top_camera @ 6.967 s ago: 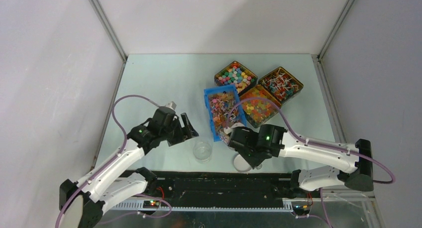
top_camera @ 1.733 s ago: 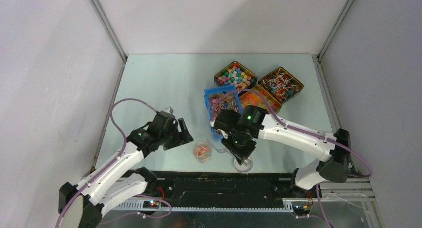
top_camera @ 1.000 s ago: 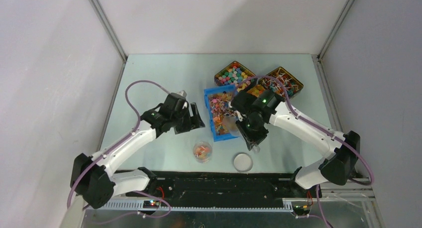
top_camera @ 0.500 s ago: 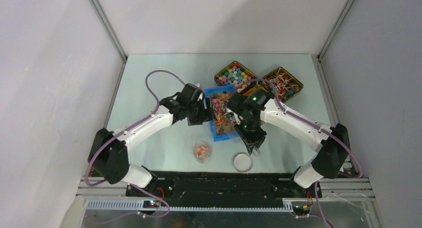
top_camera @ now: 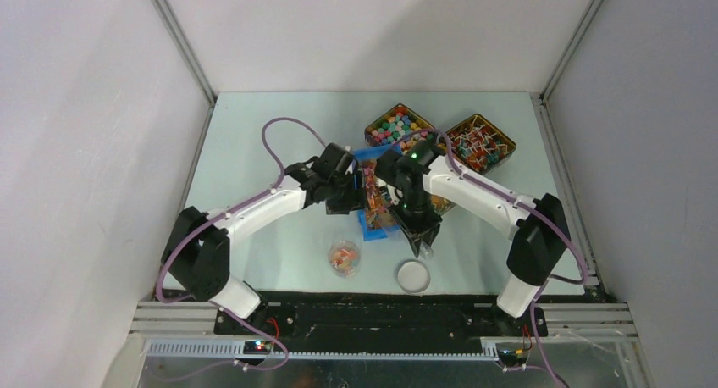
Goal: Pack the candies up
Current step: Scoop the fake candies from the storage box.
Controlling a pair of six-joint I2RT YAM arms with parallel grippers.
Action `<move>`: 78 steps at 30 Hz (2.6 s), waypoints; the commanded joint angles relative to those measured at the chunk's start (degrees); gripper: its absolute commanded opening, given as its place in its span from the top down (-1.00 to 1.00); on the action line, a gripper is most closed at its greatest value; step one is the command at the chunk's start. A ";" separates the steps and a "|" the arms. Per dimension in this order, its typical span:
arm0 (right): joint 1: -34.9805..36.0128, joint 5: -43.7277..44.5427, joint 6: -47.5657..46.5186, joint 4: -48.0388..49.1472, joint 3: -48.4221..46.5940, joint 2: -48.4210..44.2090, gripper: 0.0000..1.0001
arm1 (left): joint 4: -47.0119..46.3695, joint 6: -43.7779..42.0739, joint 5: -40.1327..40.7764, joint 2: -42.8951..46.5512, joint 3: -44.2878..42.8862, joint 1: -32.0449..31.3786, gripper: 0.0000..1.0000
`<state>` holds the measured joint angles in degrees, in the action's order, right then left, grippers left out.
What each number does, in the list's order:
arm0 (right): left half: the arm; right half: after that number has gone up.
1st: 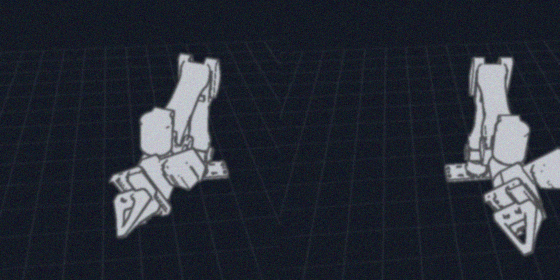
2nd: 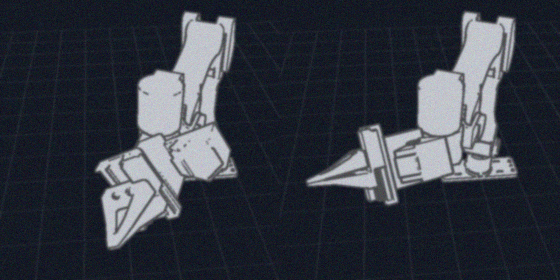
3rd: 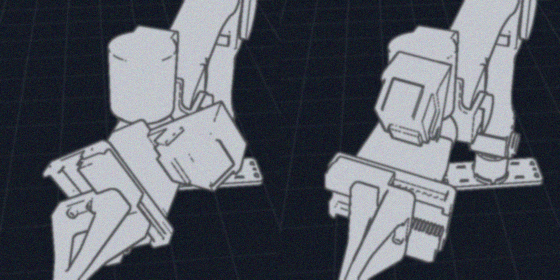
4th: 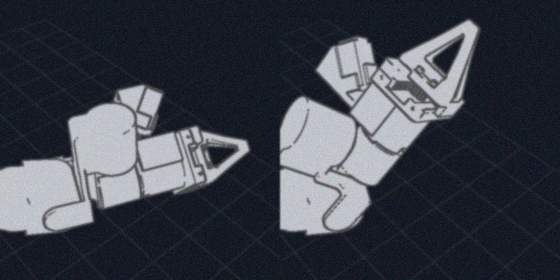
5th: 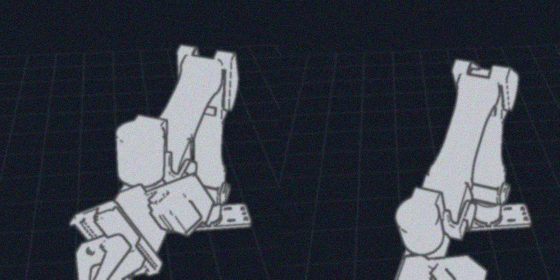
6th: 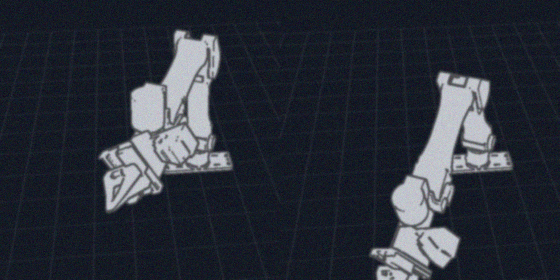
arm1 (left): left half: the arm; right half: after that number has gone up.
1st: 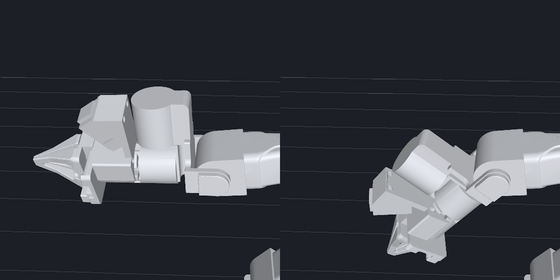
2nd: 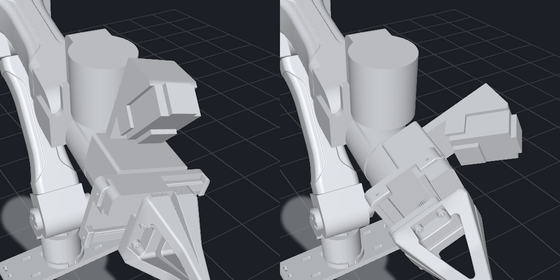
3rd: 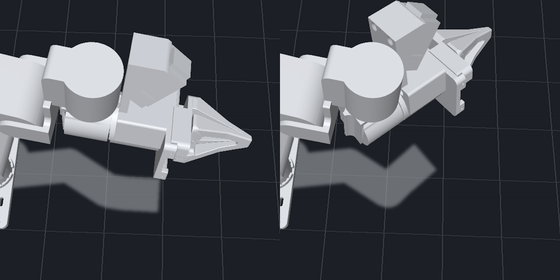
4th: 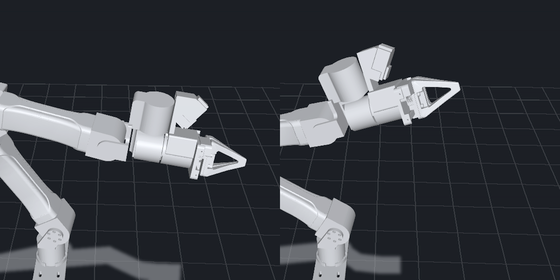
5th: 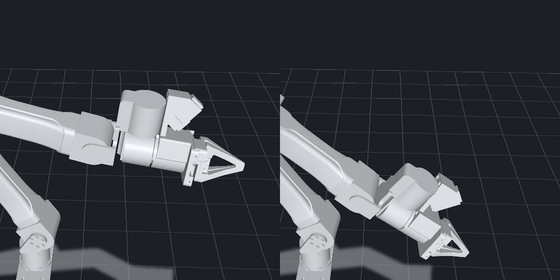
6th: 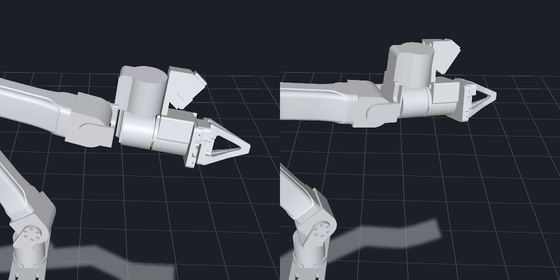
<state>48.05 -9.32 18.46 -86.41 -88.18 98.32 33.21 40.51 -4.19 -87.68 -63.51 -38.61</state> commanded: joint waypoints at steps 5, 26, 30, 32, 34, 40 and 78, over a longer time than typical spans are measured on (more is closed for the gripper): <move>-2.06 -3.12 -0.40 -3.17 -5.44 3.90 1.00 | 0.70 -1.78 2.85 0.31 -2.02 -0.97 -0.31; -4.06 -2.54 2.00 2.04 -15.57 15.15 1.00 | -2.06 -1.41 2.07 -0.93 -1.20 -1.55 0.00; -5.18 -2.50 2.90 6.48 -14.19 15.20 1.00 | -2.57 -1.24 1.80 -1.36 -1.33 -1.59 0.08; -5.50 -1.64 3.11 8.32 -14.20 15.23 1.00 | -2.73 -1.23 1.59 -1.60 -1.36 -1.68 0.13; -5.68 -0.41 2.89 10.25 -14.07 15.19 1.00 | -2.84 -1.15 1.51 -1.75 -1.31 -1.68 0.17; -5.68 1.63 1.83 15.34 -10.98 14.42 1.00 | -3.00 -0.91 1.23 -2.14 -1.27 -1.90 0.25; -3.70 4.77 0.77 21.52 4.22 3.96 1.00 | -3.56 4.31 -1.06 16.85 8.31 7.75 -0.44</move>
<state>43.97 -7.81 18.57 -64.40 -85.01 106.15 30.11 44.10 -5.17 -73.32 -55.79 -31.33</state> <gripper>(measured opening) 0.296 0.716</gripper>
